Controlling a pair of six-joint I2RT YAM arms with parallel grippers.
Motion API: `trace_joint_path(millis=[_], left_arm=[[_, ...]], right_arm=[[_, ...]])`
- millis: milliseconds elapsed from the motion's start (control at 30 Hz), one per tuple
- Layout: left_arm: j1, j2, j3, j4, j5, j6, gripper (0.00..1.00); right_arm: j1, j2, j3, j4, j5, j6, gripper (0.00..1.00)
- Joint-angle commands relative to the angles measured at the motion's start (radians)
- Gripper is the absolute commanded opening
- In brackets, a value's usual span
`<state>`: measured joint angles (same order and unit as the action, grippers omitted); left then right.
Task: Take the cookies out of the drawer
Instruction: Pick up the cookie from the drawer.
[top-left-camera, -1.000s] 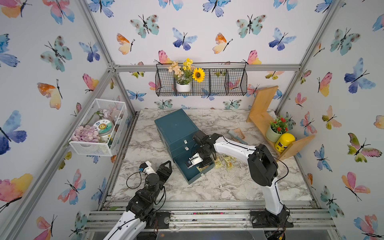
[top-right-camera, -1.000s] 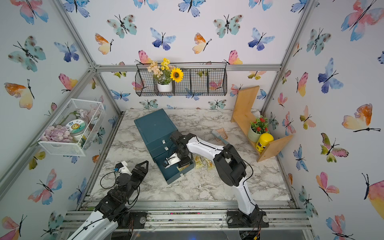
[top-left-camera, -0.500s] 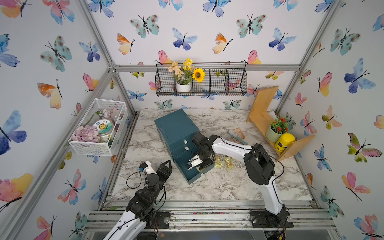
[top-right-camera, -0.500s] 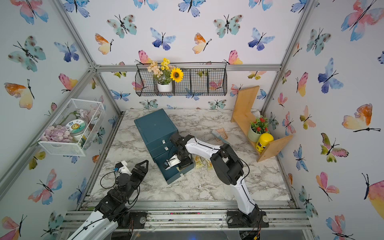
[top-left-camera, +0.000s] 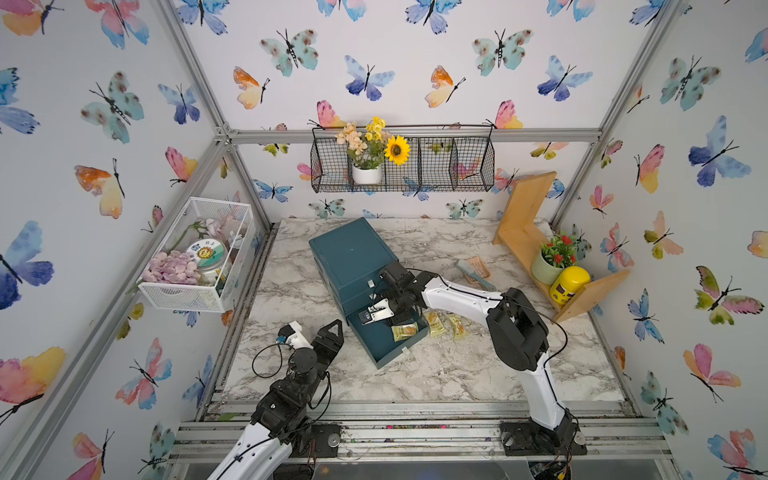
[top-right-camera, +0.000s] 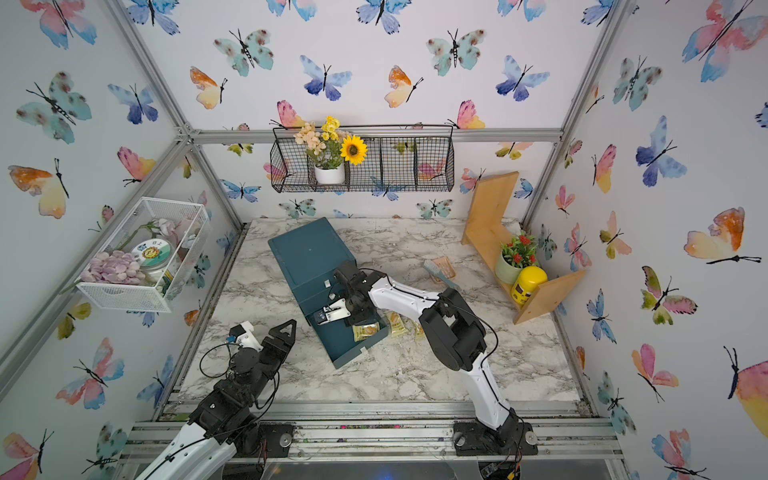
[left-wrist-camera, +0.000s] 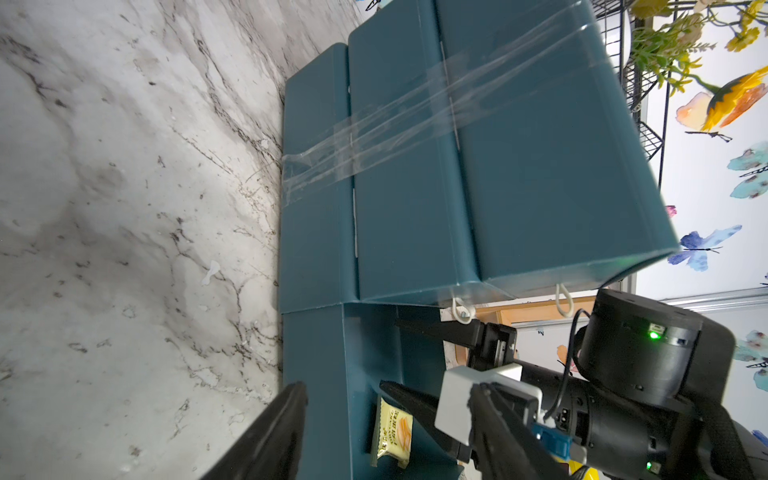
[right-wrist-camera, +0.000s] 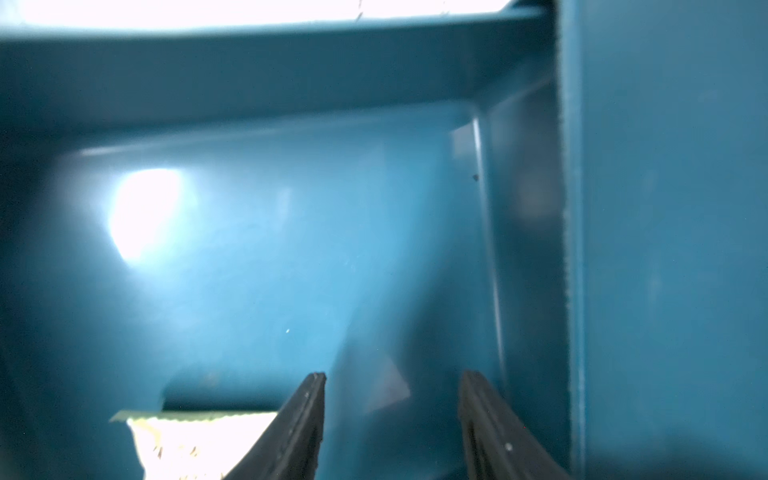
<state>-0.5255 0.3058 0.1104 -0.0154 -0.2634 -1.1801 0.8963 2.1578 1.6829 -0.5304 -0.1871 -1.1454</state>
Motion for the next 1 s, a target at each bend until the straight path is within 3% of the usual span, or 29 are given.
trace_joint_path(millis=[0,300,567,967], left_arm=[[0.003,-0.008,-0.002,-0.017,-0.005,0.001,0.67],[0.003,-0.020,-0.005,-0.018,0.013,0.012,0.67],[0.003,-0.028,-0.014,-0.017,0.046,0.005,0.67],[0.004,-0.039,-0.037,-0.008,0.064,-0.038,0.67]], right_arm=[[0.006,-0.039,0.043,-0.037,-0.047,0.062,0.56],[0.006,-0.039,0.092,-0.289,0.081,0.273,0.56],[0.006,-0.041,0.061,-0.365,0.171,0.251,0.57],[0.006,-0.017,0.033,-0.382,0.181,0.212,0.59]])
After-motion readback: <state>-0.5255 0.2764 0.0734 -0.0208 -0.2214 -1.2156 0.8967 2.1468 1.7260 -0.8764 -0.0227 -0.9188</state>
